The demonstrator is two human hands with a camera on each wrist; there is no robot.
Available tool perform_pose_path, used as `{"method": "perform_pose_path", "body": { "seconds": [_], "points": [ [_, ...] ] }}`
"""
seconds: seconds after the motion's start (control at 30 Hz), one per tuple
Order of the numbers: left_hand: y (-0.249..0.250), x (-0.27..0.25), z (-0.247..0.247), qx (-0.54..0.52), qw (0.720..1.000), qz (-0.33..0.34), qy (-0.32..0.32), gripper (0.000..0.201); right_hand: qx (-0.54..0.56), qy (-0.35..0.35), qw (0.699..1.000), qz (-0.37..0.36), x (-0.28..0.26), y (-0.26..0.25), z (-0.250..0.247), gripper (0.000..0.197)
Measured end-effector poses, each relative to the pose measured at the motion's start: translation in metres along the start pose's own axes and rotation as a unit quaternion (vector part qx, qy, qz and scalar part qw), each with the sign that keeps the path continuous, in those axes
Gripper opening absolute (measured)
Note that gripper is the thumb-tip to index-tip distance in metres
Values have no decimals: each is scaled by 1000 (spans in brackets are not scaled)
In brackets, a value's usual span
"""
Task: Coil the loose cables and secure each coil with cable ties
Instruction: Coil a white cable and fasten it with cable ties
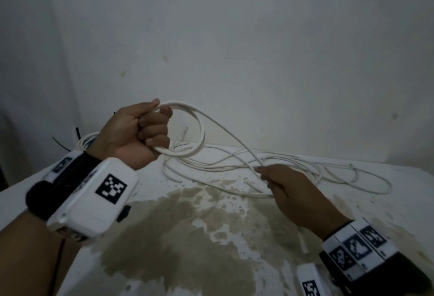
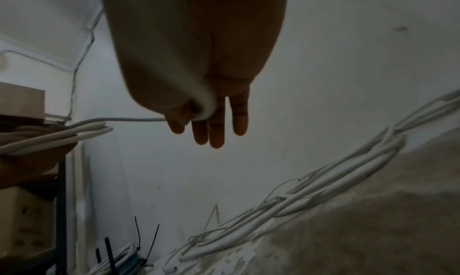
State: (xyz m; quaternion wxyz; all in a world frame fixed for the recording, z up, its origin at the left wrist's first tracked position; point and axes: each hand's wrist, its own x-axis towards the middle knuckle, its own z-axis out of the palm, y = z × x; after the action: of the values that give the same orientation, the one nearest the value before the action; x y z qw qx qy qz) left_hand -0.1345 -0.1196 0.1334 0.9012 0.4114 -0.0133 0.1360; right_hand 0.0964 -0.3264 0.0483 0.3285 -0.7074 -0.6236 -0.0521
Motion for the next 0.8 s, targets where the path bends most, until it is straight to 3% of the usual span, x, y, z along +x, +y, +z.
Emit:
{"method": "perform_pose_path", "body": {
  "seconds": [0.07, 0.13, 0.23, 0.37, 0.47, 0.57, 0.63, 0.7, 0.8],
  "points": [
    [2, 0, 5, 32, 994, 49, 90, 12, 16, -69, 997, 18, -2, -4, -1, 45],
    [-2, -1, 10, 67, 978, 113, 160, 12, -32, -133, 991, 4, -3, -11, 0, 52],
    [-2, 2, 6, 79, 973, 140, 163, 15, -99, -188, 977, -13, -3, -19, 1, 59],
    [1, 4, -5, 40, 989, 100, 102, 13, -68, -205, 976, -21, -3, -26, 0, 52],
    [4, 5, -18, 5, 1000, 15, 21, 26, -42, -178, 982, -36, -5, -24, -1, 49],
    [4, 5, -20, -8, 1000, -16, -1, 38, -65, -109, 989, -70, -3, -25, -1, 39],
    [-1, 5, -10, 17, 1000, 1, 19, 24, -142, -36, 981, -131, 0, -26, -2, 33],
    [-12, 8, 1, 42, 995, 52, 78, 13, -175, 13, 973, -150, 2, -30, 0, 38],
    [-31, 15, 15, 59, 989, 89, 107, 30, -72, 31, 989, -126, 4, -43, 6, 36]
  ]
}}
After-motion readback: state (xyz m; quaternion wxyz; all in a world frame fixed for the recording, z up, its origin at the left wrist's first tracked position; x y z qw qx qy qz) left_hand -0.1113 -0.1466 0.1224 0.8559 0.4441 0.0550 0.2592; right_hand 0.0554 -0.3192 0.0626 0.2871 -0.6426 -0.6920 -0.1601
